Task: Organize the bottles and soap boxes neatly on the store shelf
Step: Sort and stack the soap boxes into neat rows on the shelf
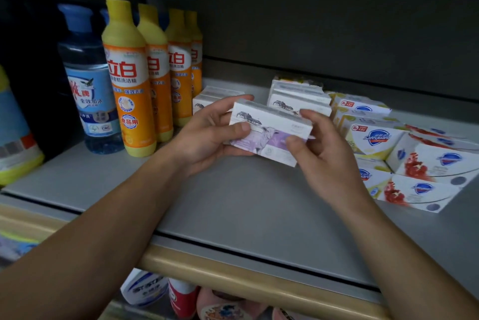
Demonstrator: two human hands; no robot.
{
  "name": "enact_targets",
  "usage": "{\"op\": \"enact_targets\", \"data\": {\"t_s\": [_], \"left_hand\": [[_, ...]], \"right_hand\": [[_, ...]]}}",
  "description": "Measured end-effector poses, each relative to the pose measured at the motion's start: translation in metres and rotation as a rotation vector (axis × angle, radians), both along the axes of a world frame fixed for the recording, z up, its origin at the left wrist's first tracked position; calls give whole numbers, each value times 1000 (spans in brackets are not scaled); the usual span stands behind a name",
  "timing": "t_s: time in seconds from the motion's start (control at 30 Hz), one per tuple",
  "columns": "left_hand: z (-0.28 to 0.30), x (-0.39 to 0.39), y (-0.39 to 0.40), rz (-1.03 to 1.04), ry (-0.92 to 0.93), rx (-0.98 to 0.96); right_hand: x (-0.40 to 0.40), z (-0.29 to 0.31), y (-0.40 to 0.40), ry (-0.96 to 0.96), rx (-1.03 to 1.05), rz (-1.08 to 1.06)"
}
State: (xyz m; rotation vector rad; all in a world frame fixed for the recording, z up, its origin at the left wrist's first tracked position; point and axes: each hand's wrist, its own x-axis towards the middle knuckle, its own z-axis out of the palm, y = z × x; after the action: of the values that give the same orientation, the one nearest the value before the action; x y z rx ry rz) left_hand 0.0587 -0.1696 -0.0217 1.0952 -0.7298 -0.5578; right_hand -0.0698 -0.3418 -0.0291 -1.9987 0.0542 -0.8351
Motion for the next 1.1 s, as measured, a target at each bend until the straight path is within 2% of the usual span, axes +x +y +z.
{"op": "enact_targets", "data": {"t_s": [0.13, 0.43, 0.6, 0.7, 0.8, 0.9, 0.97, 1.1], "left_hand": [[1, -2, -2, -31, 0, -93], [-4, 1, -4, -33, 221, -232], [-4, 1, -3, -72, 235, -299], [-3, 2, -3, -16, 198, -197], [-1, 2, -1, 135, 8, 5], [1, 0, 4, 294, -448, 183], [3, -2, 8, 280, -706, 300], [4, 5, 18, 394, -983, 549]], "right_hand": [[-1, 2, 3, -95, -17, -14], [-5, 5, 7, -277, -345, -124], [-5, 4, 9, -315, -377, -120], [-4, 3, 7, -270, -296, -95], [-2, -2, 6, -189, -124, -37], [2, -7, 7, -110, -32, -12], [5, -11, 8, -66, -9, -9], [11, -18, 9, -2, -2, 16]]}}
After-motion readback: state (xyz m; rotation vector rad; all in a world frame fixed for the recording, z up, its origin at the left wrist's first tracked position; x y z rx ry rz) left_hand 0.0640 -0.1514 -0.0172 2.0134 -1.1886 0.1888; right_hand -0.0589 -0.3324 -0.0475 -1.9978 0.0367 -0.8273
